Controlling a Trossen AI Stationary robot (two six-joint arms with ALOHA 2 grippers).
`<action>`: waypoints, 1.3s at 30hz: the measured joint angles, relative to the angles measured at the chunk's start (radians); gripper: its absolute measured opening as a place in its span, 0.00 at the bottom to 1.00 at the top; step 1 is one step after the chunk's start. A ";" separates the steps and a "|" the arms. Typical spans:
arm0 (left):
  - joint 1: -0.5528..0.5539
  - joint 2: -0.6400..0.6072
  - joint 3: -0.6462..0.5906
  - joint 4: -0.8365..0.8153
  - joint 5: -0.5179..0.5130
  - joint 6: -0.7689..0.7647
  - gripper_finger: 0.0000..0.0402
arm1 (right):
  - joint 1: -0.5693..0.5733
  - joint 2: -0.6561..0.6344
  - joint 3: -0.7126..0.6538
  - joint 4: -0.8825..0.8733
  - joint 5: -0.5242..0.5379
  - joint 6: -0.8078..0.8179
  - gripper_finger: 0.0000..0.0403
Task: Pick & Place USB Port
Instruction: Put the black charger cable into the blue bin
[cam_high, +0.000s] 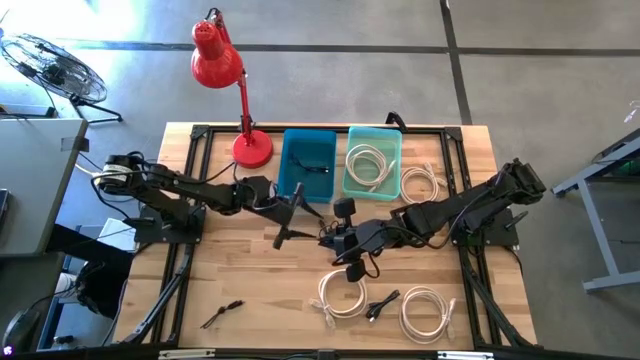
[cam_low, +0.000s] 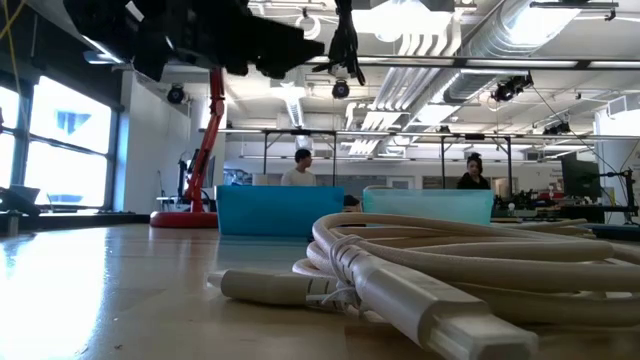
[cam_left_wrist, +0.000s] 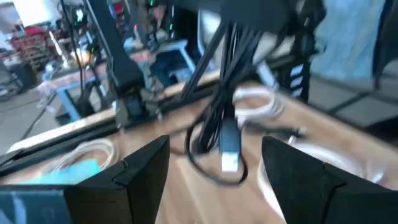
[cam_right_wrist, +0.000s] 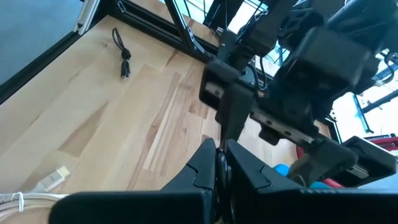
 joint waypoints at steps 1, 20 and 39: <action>0.000 0.000 0.000 0.019 0.011 -0.015 0.63 | 0.000 0.000 0.000 0.001 -0.001 0.000 0.02; -0.035 0.028 0.073 0.074 0.005 -0.009 0.63 | -0.053 0.000 0.000 0.031 -0.011 -0.004 0.02; -0.032 0.027 0.074 0.061 -0.127 0.174 0.63 | -0.110 0.000 0.000 0.054 -0.057 -0.057 0.02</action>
